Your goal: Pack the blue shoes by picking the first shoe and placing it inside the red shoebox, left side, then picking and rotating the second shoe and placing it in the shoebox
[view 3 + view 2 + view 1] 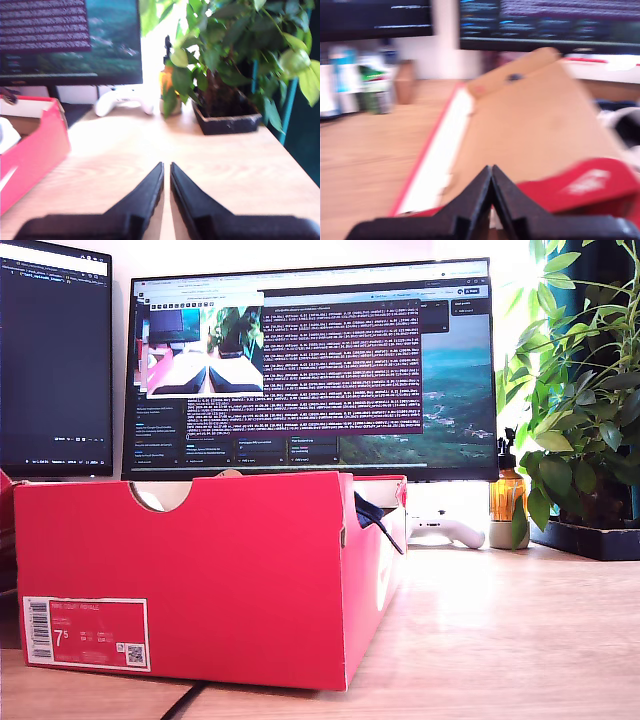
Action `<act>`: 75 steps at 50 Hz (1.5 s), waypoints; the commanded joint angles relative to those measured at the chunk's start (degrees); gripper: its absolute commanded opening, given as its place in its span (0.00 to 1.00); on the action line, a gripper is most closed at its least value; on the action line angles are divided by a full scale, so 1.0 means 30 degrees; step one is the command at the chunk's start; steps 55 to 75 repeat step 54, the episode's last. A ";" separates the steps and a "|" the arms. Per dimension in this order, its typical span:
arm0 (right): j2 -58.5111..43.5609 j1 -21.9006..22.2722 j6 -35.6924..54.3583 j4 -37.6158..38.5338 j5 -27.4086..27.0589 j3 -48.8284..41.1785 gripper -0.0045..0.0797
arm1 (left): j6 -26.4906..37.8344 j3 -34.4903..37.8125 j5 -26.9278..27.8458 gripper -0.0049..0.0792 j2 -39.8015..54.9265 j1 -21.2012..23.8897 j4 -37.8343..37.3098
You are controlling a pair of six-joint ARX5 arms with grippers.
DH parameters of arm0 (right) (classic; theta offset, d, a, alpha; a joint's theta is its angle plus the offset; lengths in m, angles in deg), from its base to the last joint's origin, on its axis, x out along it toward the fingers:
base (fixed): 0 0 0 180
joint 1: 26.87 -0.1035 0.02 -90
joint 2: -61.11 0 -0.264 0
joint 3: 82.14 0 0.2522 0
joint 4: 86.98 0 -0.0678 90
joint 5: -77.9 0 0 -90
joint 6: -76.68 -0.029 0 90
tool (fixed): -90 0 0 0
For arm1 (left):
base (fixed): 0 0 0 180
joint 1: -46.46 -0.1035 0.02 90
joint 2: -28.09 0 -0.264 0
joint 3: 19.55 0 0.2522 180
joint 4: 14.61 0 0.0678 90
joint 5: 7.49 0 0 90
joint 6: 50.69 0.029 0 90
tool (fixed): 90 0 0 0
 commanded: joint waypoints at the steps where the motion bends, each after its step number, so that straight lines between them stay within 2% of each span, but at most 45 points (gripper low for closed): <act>1: 0.0124 -0.0073 -0.0087 -0.0597 -0.0386 -0.0168 0.04 | 0.0066 0.0495 -0.1268 0.04 -0.0160 -0.0036 -0.0503; 10: 0.0109 -0.0066 -0.0153 -0.3053 -0.0393 -0.0168 0.04 | -0.0058 0.0488 -0.1617 0.04 -0.0160 -0.0036 -0.0612; 75: 0.0109 -0.0073 -0.0066 -0.2958 -0.0379 -0.0160 0.04 | -0.0066 0.0488 -0.1887 0.04 -0.0153 0.0058 -0.0619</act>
